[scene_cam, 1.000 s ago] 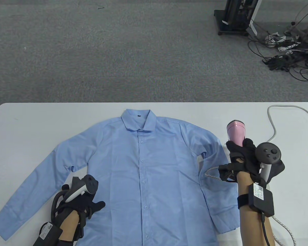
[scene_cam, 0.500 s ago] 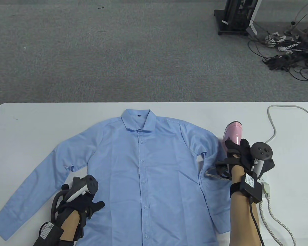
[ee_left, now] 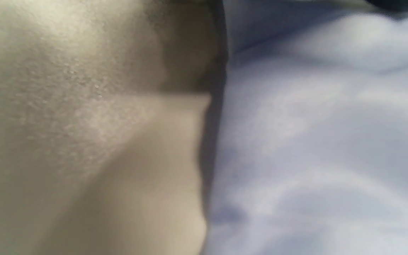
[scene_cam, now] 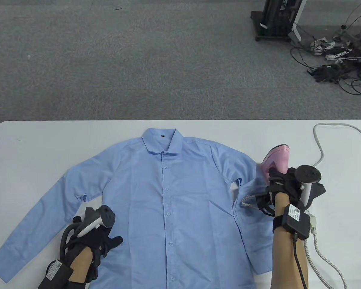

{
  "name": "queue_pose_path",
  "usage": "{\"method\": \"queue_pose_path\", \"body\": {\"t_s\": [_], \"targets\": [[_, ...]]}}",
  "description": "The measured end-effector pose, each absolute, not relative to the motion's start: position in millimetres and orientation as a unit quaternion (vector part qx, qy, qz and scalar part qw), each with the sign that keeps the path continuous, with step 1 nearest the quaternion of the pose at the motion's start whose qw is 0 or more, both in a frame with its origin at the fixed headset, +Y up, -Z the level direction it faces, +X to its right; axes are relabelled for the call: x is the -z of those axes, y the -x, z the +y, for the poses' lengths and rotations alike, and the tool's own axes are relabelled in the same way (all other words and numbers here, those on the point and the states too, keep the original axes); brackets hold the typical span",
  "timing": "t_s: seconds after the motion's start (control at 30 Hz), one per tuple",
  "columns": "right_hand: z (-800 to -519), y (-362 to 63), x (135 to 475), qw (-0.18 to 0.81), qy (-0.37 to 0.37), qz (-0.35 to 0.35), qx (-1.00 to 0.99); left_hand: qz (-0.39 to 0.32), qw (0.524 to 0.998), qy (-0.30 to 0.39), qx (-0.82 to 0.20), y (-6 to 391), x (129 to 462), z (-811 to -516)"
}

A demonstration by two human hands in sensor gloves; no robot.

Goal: Iron long-sleeve shirt with electric iron on table

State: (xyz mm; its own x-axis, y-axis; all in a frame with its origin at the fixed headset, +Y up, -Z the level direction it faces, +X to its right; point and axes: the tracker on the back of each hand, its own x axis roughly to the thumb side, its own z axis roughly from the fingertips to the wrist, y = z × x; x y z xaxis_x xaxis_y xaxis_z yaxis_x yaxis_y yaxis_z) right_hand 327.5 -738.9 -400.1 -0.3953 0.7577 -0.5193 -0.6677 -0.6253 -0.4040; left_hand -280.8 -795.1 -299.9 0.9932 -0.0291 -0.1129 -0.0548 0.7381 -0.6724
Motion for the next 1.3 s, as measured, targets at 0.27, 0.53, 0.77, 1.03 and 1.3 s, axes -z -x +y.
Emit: {"method": "queue_pose_path", "body": {"t_s": [0.27, 0.53, 0.77, 1.03, 1.3], "targets": [[-681.2, -252.1, 386.5, 0.080, 0.167, -0.208, -0.960, 0.056, 0.951, 0.301, -0.032, 276.0, 300.4, -779.5], [-721.5, -150.2, 404.5, 0.126, 0.046, -0.005, -0.991, 0.054, 0.952, 0.300, -0.032, 278.3, 297.7, -775.9], [-766.4, -157.9, 433.5, 0.031, 0.128, 0.095, -0.987, 0.047, 0.952, 0.300, -0.026, 272.1, 295.5, -774.0], [-785.1, -151.0, 445.1, 0.163, 0.140, 0.186, -0.959, 0.046, 0.949, 0.312, -0.030, 276.0, 297.2, -779.7], [-771.7, -67.9, 389.2, -0.074, -0.067, 0.181, -0.978, 0.044, 0.963, 0.260, -0.059, 282.4, 298.4, -777.1]]}}
